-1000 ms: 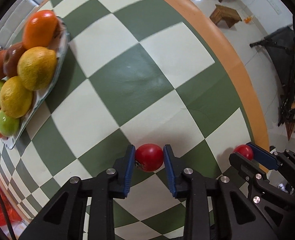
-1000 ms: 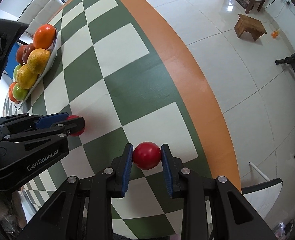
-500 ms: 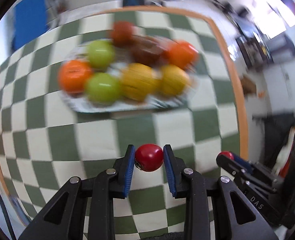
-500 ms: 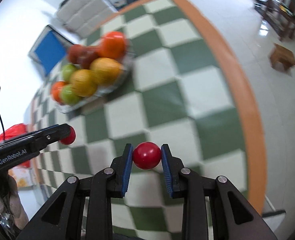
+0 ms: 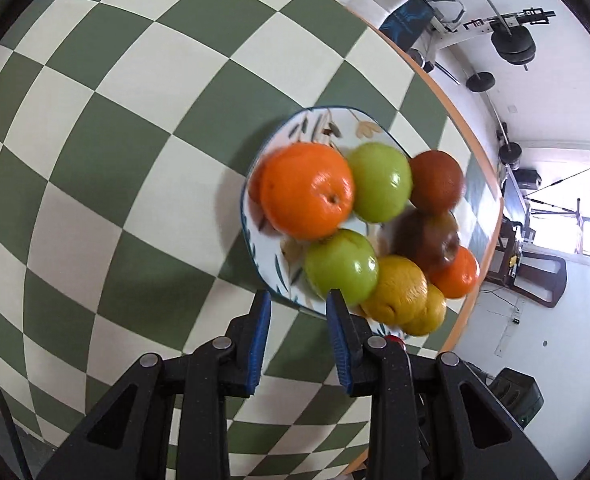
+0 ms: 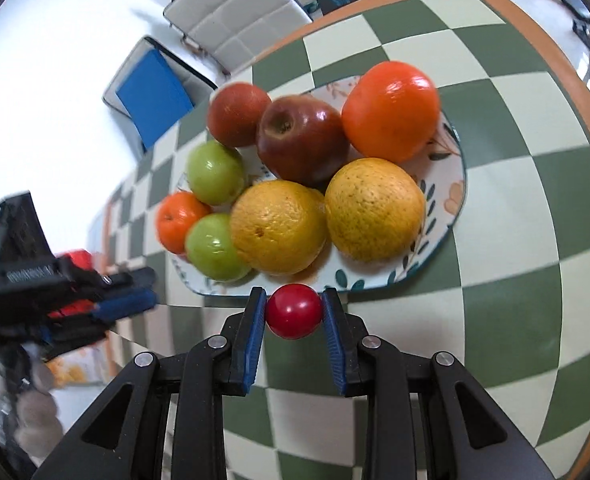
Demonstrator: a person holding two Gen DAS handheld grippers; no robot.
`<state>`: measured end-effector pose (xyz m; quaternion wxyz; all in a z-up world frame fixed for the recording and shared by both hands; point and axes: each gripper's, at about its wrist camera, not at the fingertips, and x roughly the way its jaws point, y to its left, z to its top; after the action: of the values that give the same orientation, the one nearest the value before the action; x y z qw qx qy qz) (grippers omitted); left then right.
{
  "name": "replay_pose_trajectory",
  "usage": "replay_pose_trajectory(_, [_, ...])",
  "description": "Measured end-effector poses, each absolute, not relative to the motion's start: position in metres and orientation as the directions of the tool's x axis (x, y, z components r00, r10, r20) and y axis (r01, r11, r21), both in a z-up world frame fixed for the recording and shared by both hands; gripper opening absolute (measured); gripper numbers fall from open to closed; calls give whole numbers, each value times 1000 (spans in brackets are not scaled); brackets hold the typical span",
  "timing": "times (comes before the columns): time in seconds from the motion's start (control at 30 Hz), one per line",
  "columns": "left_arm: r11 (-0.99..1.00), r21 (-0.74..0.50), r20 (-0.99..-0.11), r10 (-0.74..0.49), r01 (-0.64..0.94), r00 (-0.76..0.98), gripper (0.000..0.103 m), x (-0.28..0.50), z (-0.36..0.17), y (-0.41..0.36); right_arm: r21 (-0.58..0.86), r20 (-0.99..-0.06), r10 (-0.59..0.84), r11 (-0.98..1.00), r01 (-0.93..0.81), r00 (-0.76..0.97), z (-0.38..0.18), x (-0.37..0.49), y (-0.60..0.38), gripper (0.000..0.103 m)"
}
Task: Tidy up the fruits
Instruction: 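Carry the held tomatoes toward the plate with both tools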
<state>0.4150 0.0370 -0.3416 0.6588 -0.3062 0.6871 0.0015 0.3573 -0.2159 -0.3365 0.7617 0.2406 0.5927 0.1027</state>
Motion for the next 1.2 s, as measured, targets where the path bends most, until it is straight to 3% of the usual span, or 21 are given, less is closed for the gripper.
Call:
replay_pose_trajectory(0.13, [926, -283, -958, -285, -248, 26, 27, 400, -329, 25, 453, -874, 415, 884, 113, 255, -339, 357, -216, 31])
replay_pose_trajectory(0.2, [975, -195, -980, -197, -104, -2, 39, 371, -321, 18, 435, -879, 400, 896, 92, 259, -333, 347, -219, 31])
replay_pose_trajectory(0.3, [992, -126, -989, -127, -21, -74, 55, 309, -322, 18, 434, -882, 405, 897, 79, 240, -328, 324, -226, 31])
replay_pose_trajectory(0.47, [993, -21, -955, 15, 119, -297, 55, 215, -369, 6, 435, -885, 413, 898, 66, 215, -321, 285, -231, 31])
replay_pose_trajectory(0.57, [998, -53, -907, -30, 44, -421, 55, 182, -403, 16, 449, -878, 427, 892, 60, 218, -313, 268, -233, 31])
replay_pose_trajectory(0.63, [999, -32, -900, -16, 28, -436, 45, 171, -415, 20, 441, -878, 420, 897, 45, 228, -306, 265, -233, 31])
replay_pose_trajectory(0.7, [999, -37, -901, -30, 8, -432, 14, 169, -420, 25, 442, -873, 423, 896, 30, 244, -297, 262, -233, 31])
replay_pose_trajectory(1.03, [998, -2, -973, -18, -69, -230, 14, 192, -369, 48, 457, -854, 446, 889, -25, 269, -278, 262, -226, 31])
replay_pose_trajectory(1.1, [995, 3, -976, -19, -99, -218, 28, 194, -369, 56, 457, -855, 448, 889, -30, 262, -279, 260, -223, 31])
replay_pose_trajectory(1.2, [984, -19, -979, -55, -178, -199, 33, 198, -369, 69, 457, -854, 451, 889, -40, 261, -278, 256, -219, 31])
